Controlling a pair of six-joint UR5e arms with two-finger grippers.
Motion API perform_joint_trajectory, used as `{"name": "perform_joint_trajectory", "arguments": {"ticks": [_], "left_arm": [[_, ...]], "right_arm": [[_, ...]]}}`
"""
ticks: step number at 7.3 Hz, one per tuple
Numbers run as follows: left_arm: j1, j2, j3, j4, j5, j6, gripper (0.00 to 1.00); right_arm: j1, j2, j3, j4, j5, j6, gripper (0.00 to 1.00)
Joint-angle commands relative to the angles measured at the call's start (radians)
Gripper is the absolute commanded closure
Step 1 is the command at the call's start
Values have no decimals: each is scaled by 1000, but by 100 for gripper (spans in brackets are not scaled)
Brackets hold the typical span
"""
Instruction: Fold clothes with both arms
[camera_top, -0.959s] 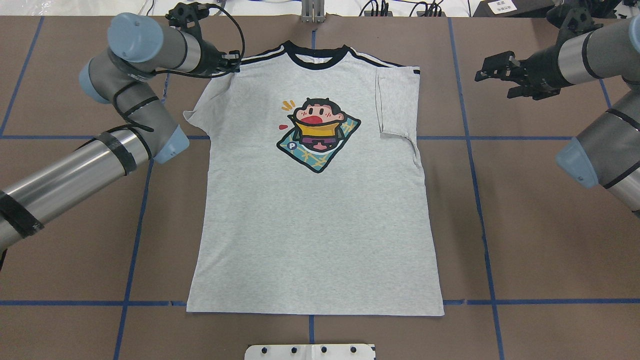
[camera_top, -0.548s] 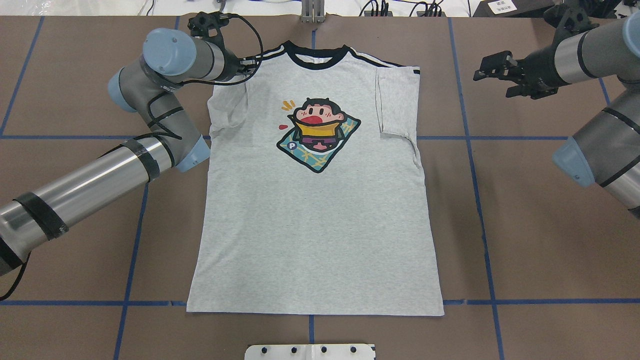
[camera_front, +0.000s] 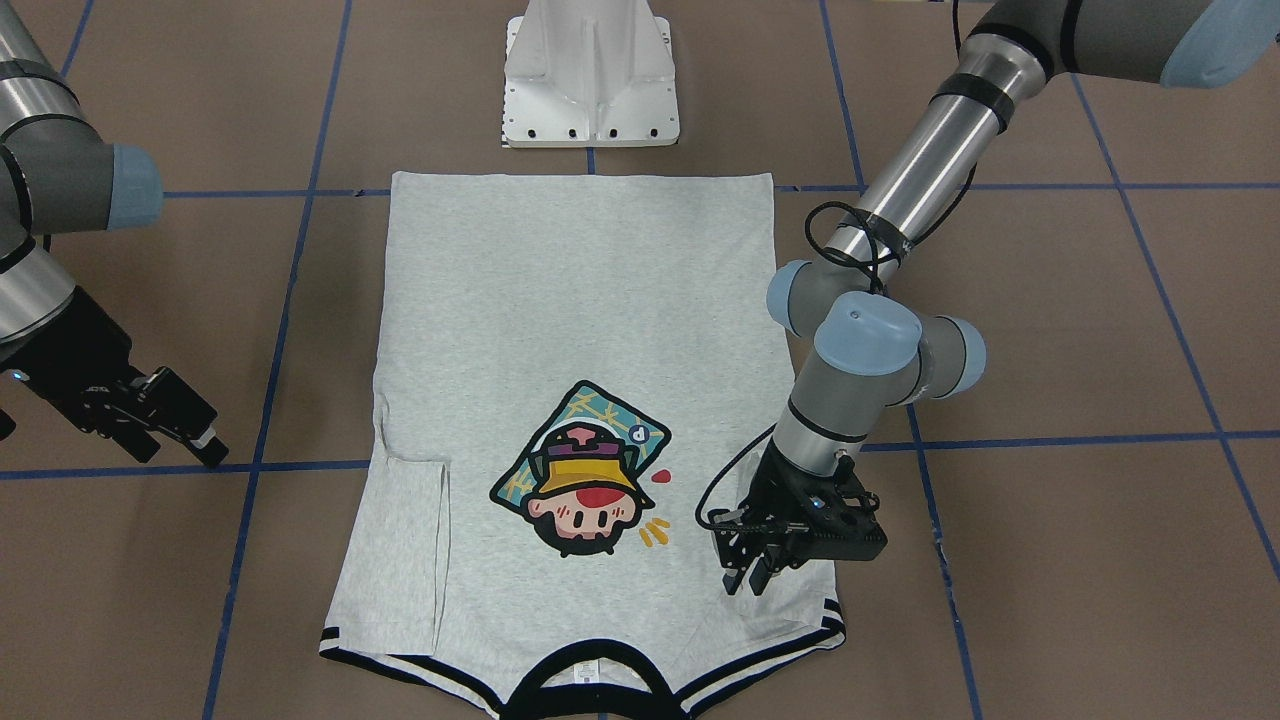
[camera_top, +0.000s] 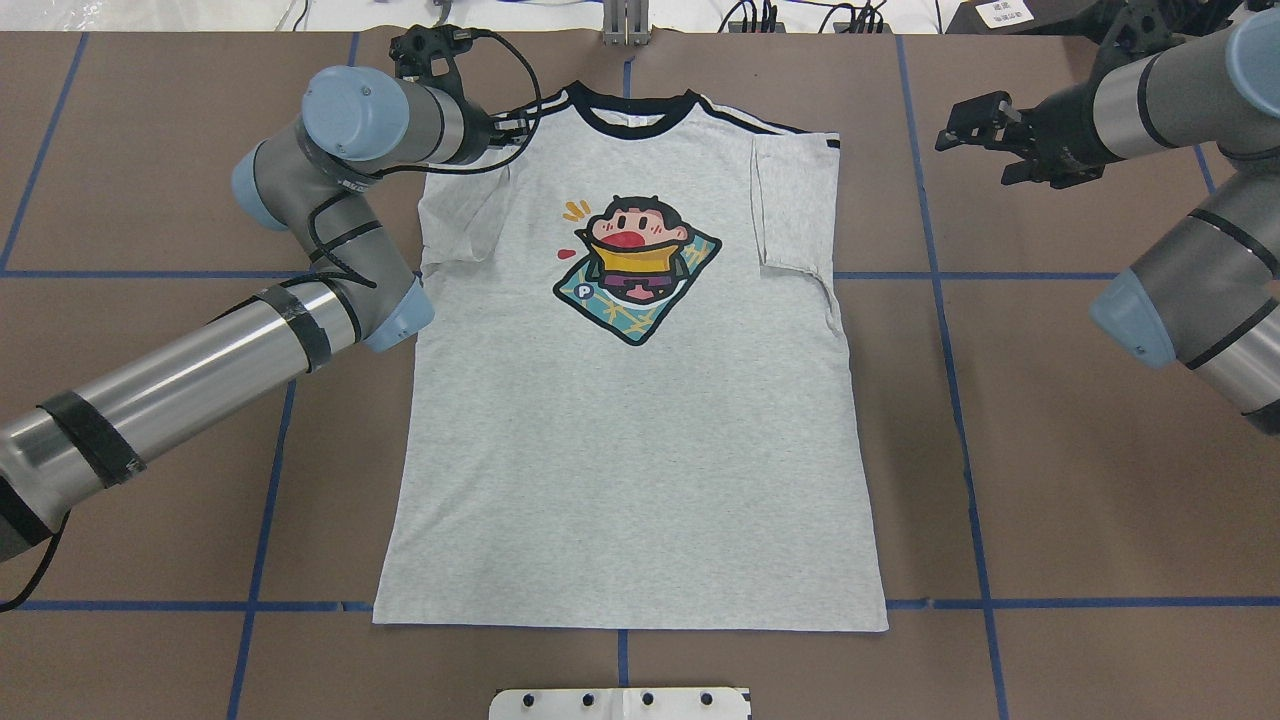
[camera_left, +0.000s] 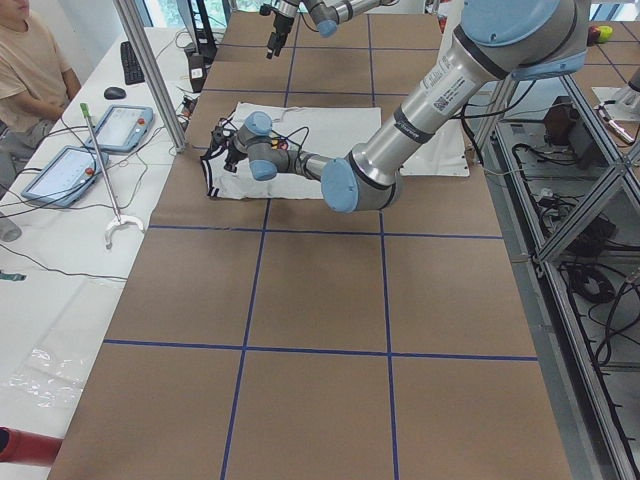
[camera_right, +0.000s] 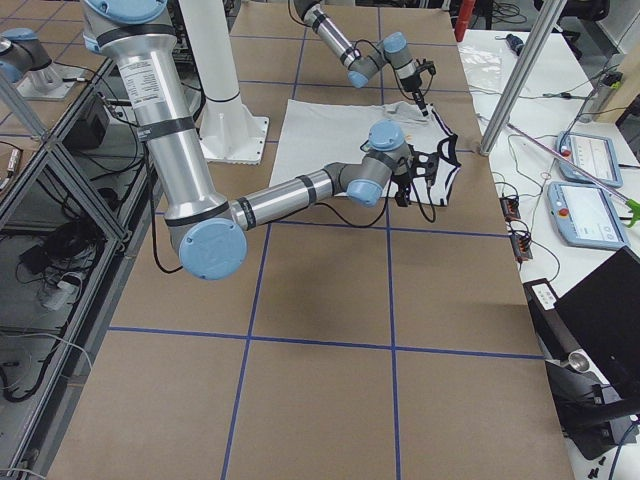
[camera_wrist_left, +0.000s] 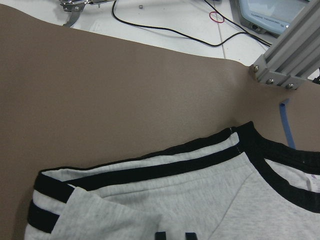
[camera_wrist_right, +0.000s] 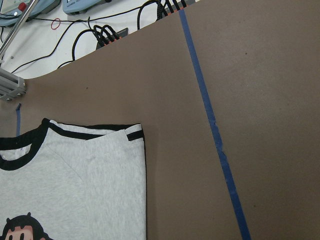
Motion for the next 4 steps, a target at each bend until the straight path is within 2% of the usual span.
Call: {"name": "perform_joint_trajectory", "arguments": {"ticks": [1, 2, 3, 4], "left_arm": [[34, 201, -366, 85, -63, -15, 38], [38, 272, -517, 154, -103, -18, 36], [42, 344, -649, 211, -118, -19, 33], [52, 422, -752, 267, -192, -19, 28]], "right_arm": [[-121, 10, 140, -264, -89, 8, 0], [-206, 0, 277, -455, -161, 8, 0], [-289, -5, 383, -588, -194, 93, 0], [-399, -31, 455, -600, -252, 259, 0]]}}
